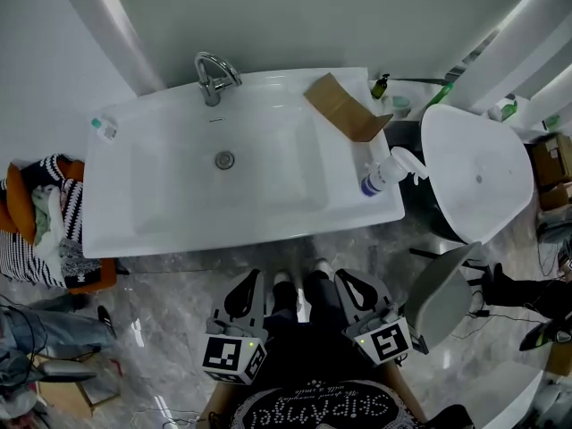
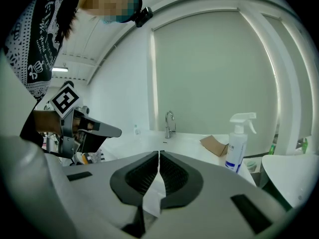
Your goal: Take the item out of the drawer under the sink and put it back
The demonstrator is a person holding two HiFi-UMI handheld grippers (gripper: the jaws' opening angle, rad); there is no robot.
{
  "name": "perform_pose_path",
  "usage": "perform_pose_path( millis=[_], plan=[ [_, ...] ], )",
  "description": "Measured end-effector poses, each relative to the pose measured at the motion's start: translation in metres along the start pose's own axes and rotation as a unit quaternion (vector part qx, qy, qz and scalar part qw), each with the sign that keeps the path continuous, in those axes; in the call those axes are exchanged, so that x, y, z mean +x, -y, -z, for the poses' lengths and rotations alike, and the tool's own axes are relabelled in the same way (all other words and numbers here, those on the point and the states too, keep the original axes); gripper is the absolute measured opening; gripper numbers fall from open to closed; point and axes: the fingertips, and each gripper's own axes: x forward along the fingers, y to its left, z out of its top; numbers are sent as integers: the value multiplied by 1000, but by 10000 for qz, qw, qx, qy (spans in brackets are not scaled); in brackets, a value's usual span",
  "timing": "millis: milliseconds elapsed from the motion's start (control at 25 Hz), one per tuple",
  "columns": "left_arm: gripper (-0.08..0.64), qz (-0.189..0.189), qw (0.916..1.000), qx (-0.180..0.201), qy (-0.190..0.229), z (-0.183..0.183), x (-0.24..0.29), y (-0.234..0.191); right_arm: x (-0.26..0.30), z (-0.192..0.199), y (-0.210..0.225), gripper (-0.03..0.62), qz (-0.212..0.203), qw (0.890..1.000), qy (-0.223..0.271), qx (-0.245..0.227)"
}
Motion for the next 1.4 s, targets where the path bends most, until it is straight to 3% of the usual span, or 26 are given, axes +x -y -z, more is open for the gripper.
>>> perform_pose_path(
  millis=[520, 800, 1000, 1280, 1400],
  plan=[
    [0, -11, 10000, -12, 1, 6, -6, 6, -10, 15, 0, 20, 90, 9999, -146, -9],
    [0, 77, 9998, 37, -167, 19, -5, 4, -13, 32, 16, 20, 379, 9991, -192, -87],
    [0, 183, 9992, -46, -367, 33, 4, 4, -7, 53, 28, 20, 530, 9980, -338, 40],
    [0, 473, 9958, -26, -784, 57, 25, 13, 20, 114, 41, 25, 474, 9951, -872, -20],
    [0, 537, 9951, -1, -826, 65, 36, 16, 35, 143, 47, 70, 390, 9934, -1067, 134]
  ],
)
